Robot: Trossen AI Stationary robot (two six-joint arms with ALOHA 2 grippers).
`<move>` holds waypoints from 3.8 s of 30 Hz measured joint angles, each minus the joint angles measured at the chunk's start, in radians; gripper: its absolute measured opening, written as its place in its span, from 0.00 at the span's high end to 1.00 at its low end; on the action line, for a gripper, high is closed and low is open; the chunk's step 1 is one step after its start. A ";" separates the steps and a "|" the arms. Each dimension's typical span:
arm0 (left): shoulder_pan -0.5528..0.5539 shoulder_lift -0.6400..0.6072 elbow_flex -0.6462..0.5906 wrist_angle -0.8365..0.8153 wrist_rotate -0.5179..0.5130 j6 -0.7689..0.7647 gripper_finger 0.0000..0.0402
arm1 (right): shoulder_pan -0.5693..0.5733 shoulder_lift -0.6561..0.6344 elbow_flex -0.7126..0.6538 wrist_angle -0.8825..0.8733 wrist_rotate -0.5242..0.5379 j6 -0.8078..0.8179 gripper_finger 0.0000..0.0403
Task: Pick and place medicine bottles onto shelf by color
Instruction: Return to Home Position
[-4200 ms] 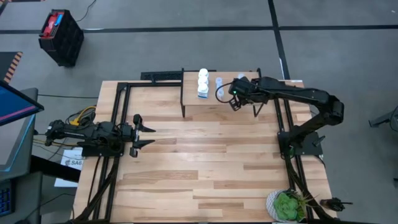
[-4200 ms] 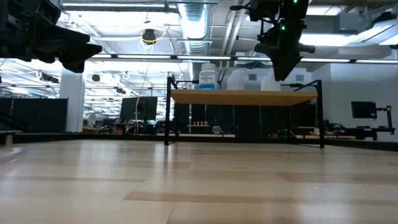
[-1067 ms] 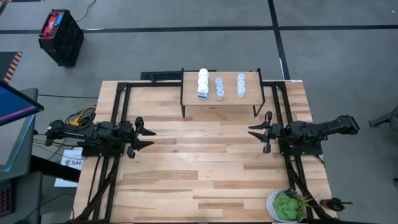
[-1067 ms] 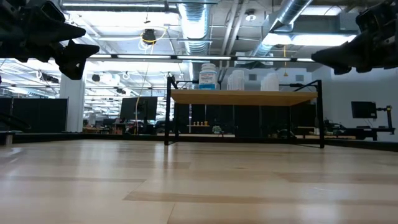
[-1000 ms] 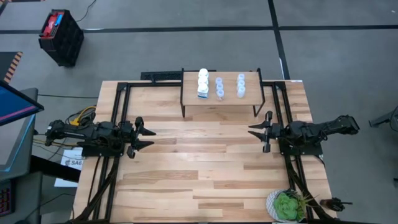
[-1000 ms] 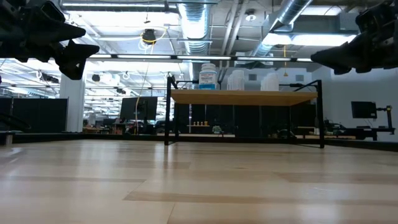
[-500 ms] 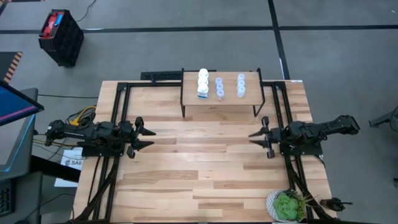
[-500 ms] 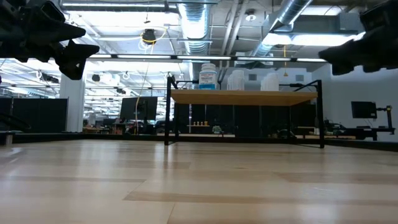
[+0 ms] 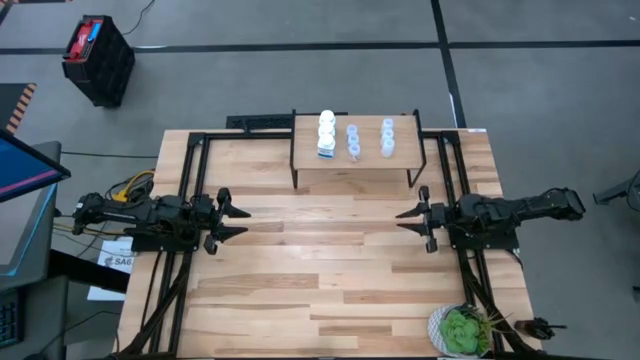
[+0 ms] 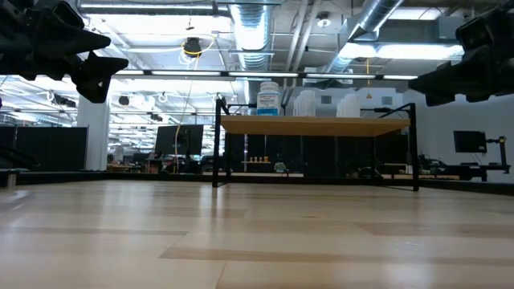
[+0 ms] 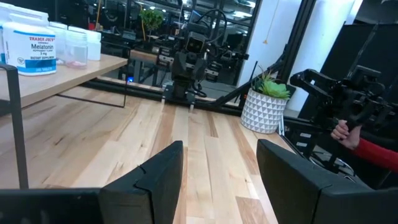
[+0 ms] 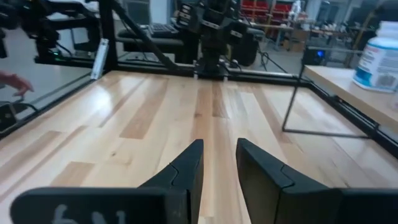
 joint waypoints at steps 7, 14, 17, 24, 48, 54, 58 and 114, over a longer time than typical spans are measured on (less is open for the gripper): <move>0.000 0.000 0.000 0.000 0.000 0.000 0.52 | -0.050 0.023 0.000 0.000 -0.007 0.010 0.71; 0.000 0.000 0.000 0.000 0.000 0.000 0.52 | -0.061 0.032 0.000 0.000 -0.007 0.000 0.71; 0.000 0.000 0.000 0.000 0.000 0.000 0.52 | -0.061 0.031 -0.001 0.000 -0.006 -0.004 0.71; 0.000 0.000 0.000 0.000 0.000 0.000 0.52 | -0.061 0.031 -0.001 0.000 -0.005 -0.004 0.71; 0.000 0.000 0.000 0.000 0.000 0.000 0.52 | -0.061 0.031 -0.001 0.001 0.000 -0.007 0.71; 0.000 0.000 0.000 0.000 0.000 0.000 0.52 | -0.061 0.031 -0.001 0.001 0.000 -0.007 0.71; 0.000 0.000 0.000 0.000 0.000 0.000 0.52 | -0.061 0.031 -0.001 0.001 0.000 -0.007 0.71; 0.000 0.000 0.000 0.000 0.000 0.000 0.52 | -0.061 0.031 -0.001 0.001 -0.001 -0.006 0.71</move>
